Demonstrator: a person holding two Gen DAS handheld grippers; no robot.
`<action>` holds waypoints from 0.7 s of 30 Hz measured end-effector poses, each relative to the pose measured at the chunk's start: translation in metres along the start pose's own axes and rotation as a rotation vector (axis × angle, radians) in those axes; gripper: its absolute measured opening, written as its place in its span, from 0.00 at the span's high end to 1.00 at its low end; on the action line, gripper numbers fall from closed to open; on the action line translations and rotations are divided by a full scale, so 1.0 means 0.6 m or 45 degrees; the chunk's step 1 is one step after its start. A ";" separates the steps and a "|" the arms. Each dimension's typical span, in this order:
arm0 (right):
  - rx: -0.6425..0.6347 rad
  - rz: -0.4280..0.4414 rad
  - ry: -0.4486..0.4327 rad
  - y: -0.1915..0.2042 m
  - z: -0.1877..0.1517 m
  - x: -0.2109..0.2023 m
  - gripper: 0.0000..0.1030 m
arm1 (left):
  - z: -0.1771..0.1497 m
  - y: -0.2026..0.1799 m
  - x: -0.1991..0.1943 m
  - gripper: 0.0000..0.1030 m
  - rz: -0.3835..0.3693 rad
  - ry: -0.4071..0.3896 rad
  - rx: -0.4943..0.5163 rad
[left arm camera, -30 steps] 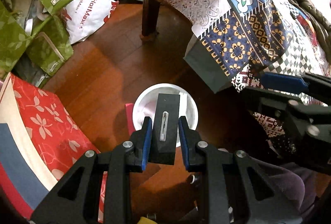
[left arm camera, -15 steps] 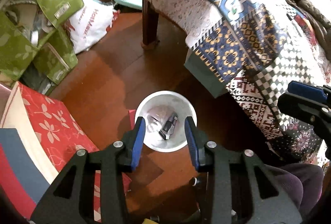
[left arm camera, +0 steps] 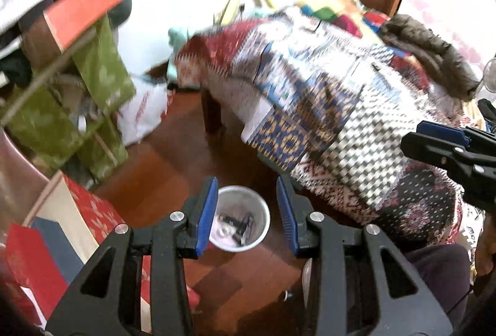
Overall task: Collect trash
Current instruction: 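Move both open tools back toward the items on the bed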
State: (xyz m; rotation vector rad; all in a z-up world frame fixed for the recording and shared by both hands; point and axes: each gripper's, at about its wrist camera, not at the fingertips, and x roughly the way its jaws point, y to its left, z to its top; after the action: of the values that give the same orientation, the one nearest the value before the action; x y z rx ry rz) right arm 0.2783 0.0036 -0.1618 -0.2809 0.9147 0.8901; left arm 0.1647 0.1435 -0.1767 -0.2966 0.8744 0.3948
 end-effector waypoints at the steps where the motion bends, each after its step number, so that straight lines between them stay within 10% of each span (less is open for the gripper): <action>1: 0.005 -0.002 -0.020 -0.005 0.001 -0.013 0.54 | 0.003 -0.009 -0.016 0.63 -0.003 -0.024 0.006; 21: 0.231 -0.350 -0.455 -0.223 -0.038 -0.297 0.54 | 0.110 -0.294 -0.150 0.62 -0.224 -0.325 0.253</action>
State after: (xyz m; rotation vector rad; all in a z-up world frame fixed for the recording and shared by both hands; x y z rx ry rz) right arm 0.3159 -0.1898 -0.0552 -0.0826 0.6016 0.5742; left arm 0.2370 -0.0053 -0.0496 -0.1341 0.6252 0.1754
